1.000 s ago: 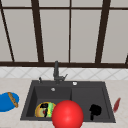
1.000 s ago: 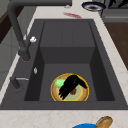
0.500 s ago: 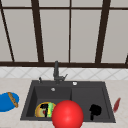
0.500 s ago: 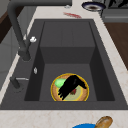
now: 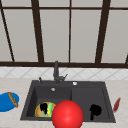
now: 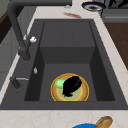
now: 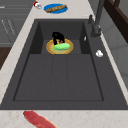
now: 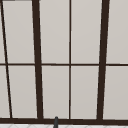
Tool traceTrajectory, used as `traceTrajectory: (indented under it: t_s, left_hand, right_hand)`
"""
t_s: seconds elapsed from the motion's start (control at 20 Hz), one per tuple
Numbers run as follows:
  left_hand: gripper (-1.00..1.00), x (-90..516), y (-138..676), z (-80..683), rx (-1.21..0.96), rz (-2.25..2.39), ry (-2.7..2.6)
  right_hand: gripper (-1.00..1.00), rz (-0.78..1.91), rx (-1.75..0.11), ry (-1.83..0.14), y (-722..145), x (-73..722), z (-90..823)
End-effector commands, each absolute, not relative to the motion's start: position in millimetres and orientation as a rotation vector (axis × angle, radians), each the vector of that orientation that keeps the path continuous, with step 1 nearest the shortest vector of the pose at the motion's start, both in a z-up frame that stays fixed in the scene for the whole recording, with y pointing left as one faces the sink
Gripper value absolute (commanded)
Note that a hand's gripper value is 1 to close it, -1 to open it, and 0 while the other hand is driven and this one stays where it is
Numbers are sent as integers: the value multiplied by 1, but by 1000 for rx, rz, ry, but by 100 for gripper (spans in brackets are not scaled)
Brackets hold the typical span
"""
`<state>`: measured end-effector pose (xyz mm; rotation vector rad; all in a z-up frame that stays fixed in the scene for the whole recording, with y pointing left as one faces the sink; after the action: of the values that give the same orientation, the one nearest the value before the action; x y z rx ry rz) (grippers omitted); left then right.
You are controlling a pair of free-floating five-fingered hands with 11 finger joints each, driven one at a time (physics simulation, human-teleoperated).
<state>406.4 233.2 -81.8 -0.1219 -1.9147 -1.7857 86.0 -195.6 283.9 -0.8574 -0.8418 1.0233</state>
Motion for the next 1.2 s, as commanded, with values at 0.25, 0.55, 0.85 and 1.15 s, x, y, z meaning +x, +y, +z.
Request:
traceTrajectory:
  t_s: [0.25, 0.55, 0.85, 1.15]
  left_hand:
    - [100, 406, 237, -80, -108, -1803, -1943]
    - [100, 407, 252, -40, -102, -1848, -2006]
    - [100, 405, 265, 3, -85, -1848, -2015]
    - [100, 402, 271, 37, -55, -1873, -1933]
  right_hand:
    - [0, 1023, -857, -842, -196, 86, 284]
    - [0, 1023, -857, -842, -196, 86, 284]
    - [0, 1023, -857, -842, -196, 86, 284]
    - [0, 1023, -857, -842, -196, 86, 284]
